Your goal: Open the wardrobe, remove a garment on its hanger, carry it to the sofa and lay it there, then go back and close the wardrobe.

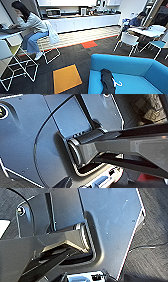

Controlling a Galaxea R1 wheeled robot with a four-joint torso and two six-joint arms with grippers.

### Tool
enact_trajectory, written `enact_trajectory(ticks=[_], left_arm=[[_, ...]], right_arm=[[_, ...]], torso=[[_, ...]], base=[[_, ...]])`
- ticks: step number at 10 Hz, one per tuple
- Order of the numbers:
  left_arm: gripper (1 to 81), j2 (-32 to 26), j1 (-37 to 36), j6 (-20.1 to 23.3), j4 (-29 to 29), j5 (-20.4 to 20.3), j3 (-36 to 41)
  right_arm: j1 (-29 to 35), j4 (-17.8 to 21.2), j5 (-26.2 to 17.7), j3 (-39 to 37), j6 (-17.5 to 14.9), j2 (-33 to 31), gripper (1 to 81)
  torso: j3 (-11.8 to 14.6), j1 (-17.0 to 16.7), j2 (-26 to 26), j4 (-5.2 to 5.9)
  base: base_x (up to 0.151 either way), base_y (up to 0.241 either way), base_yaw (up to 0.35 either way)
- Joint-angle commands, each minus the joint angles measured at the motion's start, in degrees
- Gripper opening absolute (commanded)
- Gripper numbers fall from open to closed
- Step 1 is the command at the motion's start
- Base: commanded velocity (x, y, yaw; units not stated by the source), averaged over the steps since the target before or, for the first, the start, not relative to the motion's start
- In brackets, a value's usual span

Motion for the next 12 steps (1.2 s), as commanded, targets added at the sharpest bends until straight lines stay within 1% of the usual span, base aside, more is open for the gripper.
enact_trajectory(ticks=[1, 9, 12], left_arm=[[81.1, 0.4, -1.1, 0.2, 1.0, 1.8, 0.4], [81.1, 0.7, -0.4, 0.2, 1.2, 2.0, 0.4], [81.1, 1.3, -0.4, 0.2, 1.3, 2.0, -0.9]], right_arm=[[0.6, 0.0, -4.0, 0.4, -0.3, 0.5, 81.1], [0.6, 0.0, -3.9, 0.4, -0.3, 0.5, 81.1], [0.6, 0.0, -4.0, 0.4, -0.3, 0.5, 81.1]], torso=[[0.0, 0.0, 0.0, 0.0], [0.0, 0.0, 0.0, 0.0], [0.0, 0.0, 0.0, 0.0]], base=[[0.0, 0.0, 0.241], [0.0, 0.0, 0.267], [0.0, 0.0, 0.281]])
